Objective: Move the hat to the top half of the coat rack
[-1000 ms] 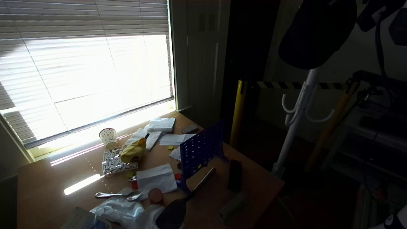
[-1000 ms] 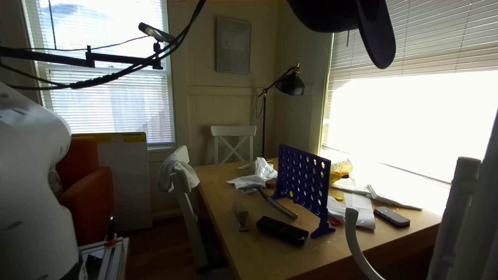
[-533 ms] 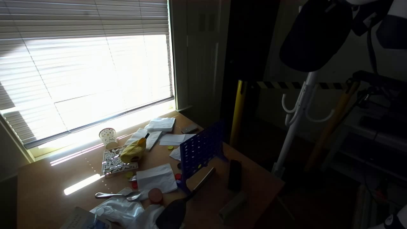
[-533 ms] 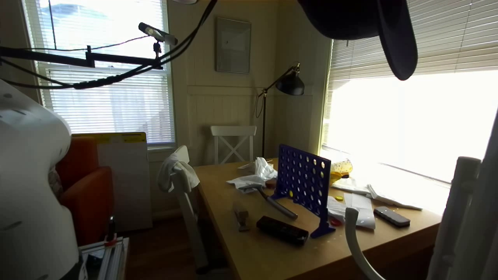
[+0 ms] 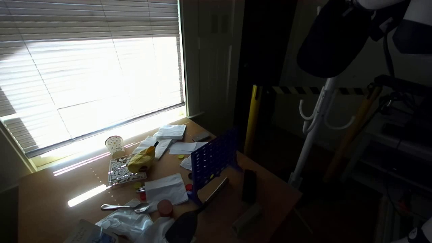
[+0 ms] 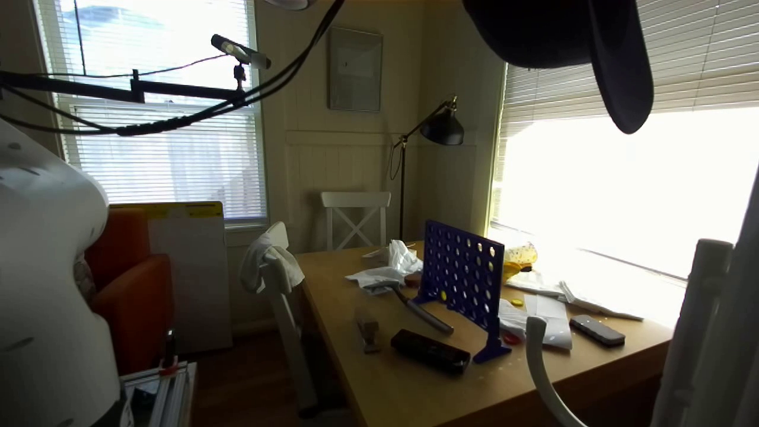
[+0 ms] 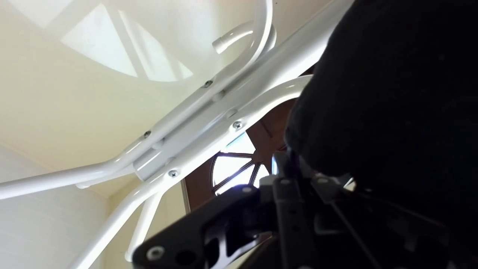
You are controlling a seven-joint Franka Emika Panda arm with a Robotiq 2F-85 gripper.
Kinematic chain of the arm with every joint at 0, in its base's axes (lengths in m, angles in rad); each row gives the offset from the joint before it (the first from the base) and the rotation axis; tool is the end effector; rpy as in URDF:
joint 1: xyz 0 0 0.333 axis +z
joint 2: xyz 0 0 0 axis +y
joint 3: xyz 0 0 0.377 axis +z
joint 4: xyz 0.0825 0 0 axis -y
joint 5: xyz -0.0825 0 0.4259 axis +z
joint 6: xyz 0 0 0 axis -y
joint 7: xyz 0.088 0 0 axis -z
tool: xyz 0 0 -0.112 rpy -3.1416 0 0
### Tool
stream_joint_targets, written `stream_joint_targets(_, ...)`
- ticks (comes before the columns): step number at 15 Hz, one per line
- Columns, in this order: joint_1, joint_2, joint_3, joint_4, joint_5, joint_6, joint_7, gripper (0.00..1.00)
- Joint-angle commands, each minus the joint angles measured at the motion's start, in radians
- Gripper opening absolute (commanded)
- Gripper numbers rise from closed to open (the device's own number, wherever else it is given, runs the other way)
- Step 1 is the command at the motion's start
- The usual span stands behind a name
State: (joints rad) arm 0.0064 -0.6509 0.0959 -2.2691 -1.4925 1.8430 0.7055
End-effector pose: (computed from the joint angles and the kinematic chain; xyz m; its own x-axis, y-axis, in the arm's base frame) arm 0.3856 -0.0289 0.7365 0.7469 0.2520 0.6153 -0.5693 -0.2358 0.7876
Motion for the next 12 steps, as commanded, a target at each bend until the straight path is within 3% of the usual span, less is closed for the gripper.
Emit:
stream_joint_targets(1,0.023,0.039,-0.013,0.033,-0.048,-0.024,0.037,0.01)
stream_joint_targets(12,0.038,0.021,-0.024,0.011,-0.025,-0.020,0.014,0.05)
